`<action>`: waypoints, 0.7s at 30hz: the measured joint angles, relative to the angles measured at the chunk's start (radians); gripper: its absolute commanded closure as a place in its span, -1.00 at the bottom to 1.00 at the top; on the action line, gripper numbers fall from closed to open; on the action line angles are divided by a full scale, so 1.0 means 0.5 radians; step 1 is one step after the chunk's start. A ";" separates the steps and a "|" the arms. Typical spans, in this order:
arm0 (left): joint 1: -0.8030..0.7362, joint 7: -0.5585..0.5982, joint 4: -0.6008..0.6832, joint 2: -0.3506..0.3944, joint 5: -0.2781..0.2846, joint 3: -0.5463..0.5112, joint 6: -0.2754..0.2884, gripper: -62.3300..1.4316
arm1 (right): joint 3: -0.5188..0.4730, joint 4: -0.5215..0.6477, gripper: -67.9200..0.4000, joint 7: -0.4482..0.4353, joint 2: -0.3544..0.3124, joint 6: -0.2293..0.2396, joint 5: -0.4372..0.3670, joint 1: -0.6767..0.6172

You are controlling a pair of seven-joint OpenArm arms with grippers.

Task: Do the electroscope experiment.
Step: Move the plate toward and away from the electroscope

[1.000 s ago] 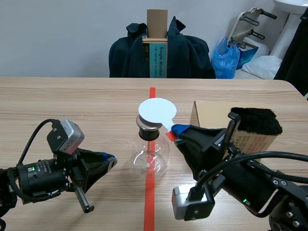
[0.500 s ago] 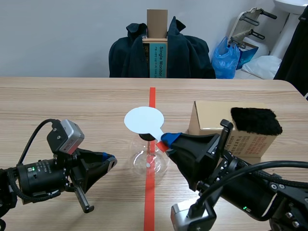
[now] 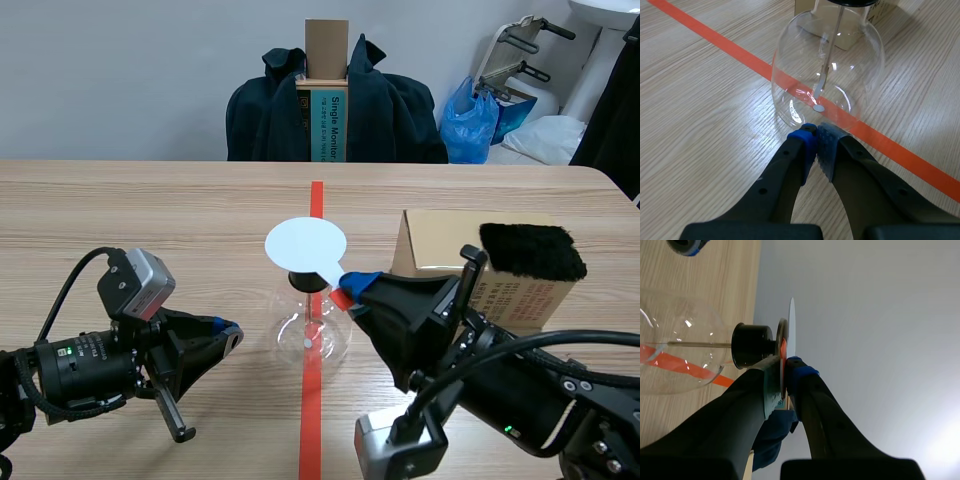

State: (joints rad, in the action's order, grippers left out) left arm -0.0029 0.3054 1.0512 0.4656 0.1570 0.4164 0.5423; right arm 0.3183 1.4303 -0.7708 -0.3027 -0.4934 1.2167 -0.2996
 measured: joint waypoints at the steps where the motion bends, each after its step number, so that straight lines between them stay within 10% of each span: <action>1: 0.000 0.000 0.000 0.000 0.000 0.000 0.000 0.90 | 0.000 0.000 0.96 0.038 0.000 -0.005 0.000 0.000; 21: 0.000 0.000 0.000 0.000 0.000 0.000 0.000 0.90 | 0.000 0.000 0.96 0.915 0.001 -0.043 -0.002 0.000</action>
State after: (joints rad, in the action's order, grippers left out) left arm -0.0029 0.3054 1.0512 0.4656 0.1570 0.4164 0.5423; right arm 0.3183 1.4303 -0.3134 -0.3023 -0.5152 1.2156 -0.2996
